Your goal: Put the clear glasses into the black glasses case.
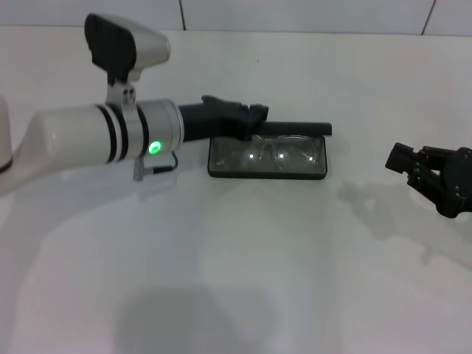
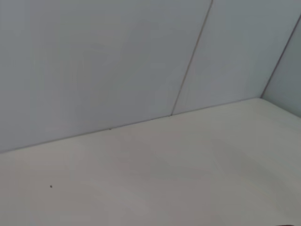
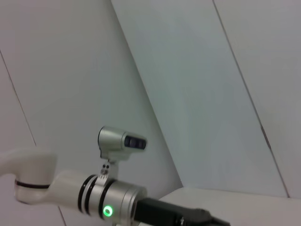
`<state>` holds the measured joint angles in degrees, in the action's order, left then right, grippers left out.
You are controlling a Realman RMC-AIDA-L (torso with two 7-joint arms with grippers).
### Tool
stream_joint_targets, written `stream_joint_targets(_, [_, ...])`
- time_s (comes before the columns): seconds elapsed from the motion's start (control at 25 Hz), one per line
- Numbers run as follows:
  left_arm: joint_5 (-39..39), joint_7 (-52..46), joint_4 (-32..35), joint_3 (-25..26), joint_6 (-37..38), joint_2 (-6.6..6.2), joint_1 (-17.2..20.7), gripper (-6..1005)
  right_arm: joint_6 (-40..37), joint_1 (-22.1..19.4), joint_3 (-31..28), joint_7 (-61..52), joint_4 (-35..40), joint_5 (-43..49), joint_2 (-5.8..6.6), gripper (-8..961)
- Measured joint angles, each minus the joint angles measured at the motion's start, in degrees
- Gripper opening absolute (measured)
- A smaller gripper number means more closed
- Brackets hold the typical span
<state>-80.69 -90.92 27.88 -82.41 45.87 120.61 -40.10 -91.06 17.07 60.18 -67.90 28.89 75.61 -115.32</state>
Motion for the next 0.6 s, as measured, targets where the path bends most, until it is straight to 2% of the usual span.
stream_joint_targets(0.36, [15.8, 10.7, 1.7, -10.6, -0.4, -0.15, 6.4, 44, 1.3, 0.8, -0.1, 0.0, -0.1, 0.4, 0.10, 107])
stream_joint_targets(0.48, [16.6, 14.0, 8.5, -10.9, 4.5, -0.71, 10.3, 43, 0.6, 0.9, -0.1, 0.0, 0.2, 0.5, 0.12, 108])
stream_joint_targets(0.6, [16.0, 19.8, 18.3, -10.2, 12.0, -1.15, 16.0, 43, -0.5, 0.8, -0.6, 0.0, 0.5, 0.5, 0.39, 109])
